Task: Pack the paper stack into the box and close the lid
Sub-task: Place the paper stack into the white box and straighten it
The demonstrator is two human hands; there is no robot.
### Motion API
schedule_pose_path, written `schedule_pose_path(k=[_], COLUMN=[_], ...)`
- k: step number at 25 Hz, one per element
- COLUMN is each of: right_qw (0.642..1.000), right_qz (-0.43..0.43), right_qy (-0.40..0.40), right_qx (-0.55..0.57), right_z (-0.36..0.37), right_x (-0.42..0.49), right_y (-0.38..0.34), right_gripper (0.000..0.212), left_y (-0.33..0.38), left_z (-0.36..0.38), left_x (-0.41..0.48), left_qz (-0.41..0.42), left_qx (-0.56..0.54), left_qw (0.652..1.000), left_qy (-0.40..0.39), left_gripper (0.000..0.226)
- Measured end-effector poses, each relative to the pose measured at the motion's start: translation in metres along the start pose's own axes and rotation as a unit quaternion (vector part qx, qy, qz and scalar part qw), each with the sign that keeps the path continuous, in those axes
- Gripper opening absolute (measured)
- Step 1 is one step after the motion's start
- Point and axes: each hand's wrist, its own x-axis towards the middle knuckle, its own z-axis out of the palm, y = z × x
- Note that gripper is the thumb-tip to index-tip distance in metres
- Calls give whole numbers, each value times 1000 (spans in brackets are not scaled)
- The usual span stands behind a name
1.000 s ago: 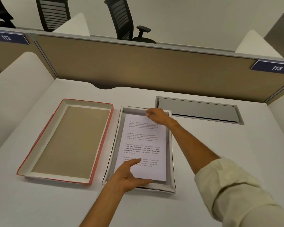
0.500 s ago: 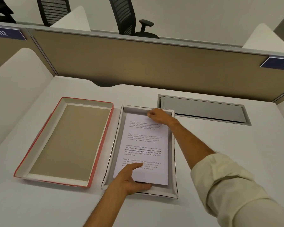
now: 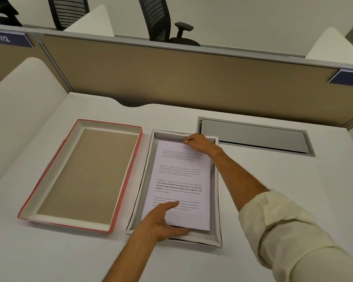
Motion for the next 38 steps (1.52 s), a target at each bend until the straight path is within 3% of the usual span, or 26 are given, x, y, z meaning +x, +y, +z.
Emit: schedule_pose_path(k=[26,38], right_qw=[1000,1000], right_qz=[-4,0], right_qy=[5,-17], right_qx=[-15,-18], right_z=[-1,-19], right_x=[-9,-17], right_y=[-6,-4], right_gripper=[35,39], left_y=[-1,-2], left_z=[2,-13], left_x=[-4,-12], left_qz=[13,0], left_qx=[4,44], left_qw=[1000,997], left_qy=[6,-67], left_gripper=[55,58])
